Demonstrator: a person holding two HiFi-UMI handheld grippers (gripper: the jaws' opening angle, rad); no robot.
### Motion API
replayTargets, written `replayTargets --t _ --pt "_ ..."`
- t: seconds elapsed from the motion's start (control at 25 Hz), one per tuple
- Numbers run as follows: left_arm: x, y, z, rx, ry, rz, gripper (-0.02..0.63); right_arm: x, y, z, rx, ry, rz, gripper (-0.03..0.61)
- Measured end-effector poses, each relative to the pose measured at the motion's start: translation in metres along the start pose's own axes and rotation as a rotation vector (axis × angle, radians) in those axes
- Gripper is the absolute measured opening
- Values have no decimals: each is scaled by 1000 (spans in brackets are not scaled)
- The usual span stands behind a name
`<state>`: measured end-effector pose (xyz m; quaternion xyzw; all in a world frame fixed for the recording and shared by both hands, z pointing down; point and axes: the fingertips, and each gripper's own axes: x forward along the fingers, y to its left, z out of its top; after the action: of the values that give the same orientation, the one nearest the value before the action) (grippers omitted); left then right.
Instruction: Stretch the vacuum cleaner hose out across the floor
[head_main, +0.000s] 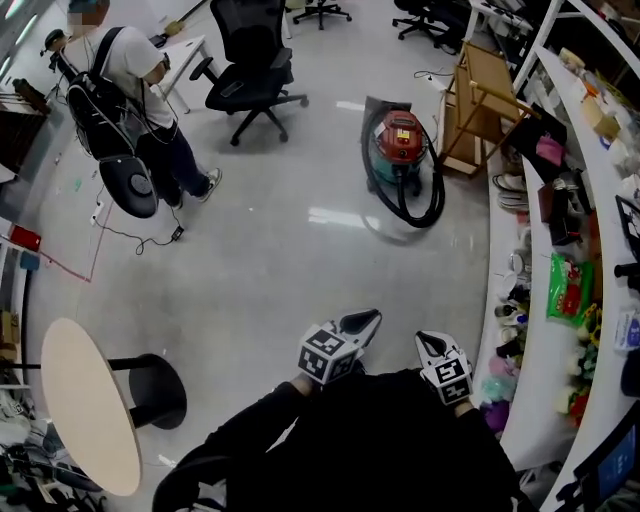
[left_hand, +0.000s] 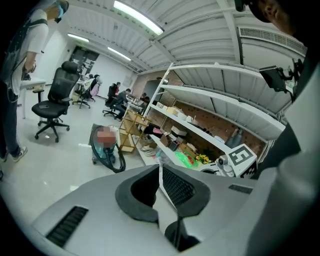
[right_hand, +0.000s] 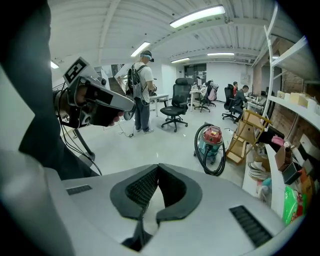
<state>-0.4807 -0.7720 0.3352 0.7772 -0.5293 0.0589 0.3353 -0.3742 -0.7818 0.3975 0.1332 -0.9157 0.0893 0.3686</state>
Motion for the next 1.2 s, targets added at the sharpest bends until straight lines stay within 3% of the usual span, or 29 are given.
replayTargets --t 0.28,0.48,0.6,0.76,0.84,1.0,1.2 --pt "13 79 16 -37 38 46 35 54 -34 29 26 38 -6 13" --pt "48 115 45 -52 41 111 35 111 -76 59 5 19 88 13" --pt "68 139 74 -49 24 172 35 145 -117 94 -33 -22 147 14" --pt "90 163 133 -108 -41 240 35 165 -172 156 -75 -91 192 14" --pt "106 171 162 -84 -59 278 35 171 -196 175 -97 -108 221 13" --pt "139 183 200 -31 -75 353 35 183 -246 185 -100 -98 239 14" --pt "181 201 214 -19 -10 349 35 191 -302 181 -8 -104 215 12"
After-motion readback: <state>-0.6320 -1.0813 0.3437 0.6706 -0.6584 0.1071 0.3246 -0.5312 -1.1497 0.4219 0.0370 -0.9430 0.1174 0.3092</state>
